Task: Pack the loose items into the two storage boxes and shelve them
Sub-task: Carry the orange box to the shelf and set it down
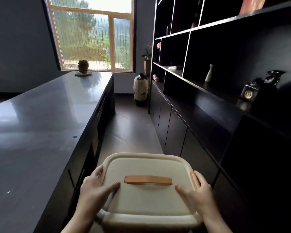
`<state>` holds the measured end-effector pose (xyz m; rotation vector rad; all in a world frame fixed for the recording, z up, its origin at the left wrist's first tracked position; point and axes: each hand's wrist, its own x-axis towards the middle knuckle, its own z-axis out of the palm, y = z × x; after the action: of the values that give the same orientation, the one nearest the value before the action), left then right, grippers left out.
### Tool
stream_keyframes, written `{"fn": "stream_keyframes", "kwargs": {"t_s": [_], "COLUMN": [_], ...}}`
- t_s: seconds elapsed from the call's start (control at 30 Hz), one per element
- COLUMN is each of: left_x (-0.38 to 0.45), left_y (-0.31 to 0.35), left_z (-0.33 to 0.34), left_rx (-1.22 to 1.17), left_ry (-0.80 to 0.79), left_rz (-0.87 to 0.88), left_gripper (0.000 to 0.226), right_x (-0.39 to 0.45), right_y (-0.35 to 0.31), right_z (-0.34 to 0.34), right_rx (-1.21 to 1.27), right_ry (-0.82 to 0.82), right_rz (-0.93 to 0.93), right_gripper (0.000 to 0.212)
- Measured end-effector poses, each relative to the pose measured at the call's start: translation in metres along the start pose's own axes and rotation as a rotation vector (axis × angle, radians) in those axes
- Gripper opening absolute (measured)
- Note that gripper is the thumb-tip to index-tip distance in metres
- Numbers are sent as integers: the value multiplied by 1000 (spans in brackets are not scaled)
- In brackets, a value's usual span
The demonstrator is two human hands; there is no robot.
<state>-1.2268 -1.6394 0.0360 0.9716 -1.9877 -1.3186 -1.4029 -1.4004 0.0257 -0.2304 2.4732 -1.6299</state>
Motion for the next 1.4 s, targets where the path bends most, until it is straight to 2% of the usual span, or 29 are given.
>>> {"fn": "stream_keyframes", "kwargs": {"t_s": [0.27, 0.63, 0.93, 1.2, 1.4], "left_x": [183, 405, 586, 764, 865], "left_y": [14, 36, 35, 53, 76], "left_z": [74, 184, 245, 306, 370], "left_rx": [14, 21, 92, 89, 121], "left_ry": [-92, -78, -99, -259, -382], "left_rz": [43, -12, -80, 6, 90], "left_gripper": [88, 87, 89, 90, 90], "right_x": [150, 400, 558, 684, 764], "right_y": [-26, -70, -104, -139, -150], "right_z": [44, 103, 171, 225, 238], "right_rx": [38, -73, -122, -18, 47], "right_ry": [99, 84, 77, 262, 401], "right_rz": [78, 50, 76, 200, 279], "right_gripper": [96, 99, 98, 95, 97]}}
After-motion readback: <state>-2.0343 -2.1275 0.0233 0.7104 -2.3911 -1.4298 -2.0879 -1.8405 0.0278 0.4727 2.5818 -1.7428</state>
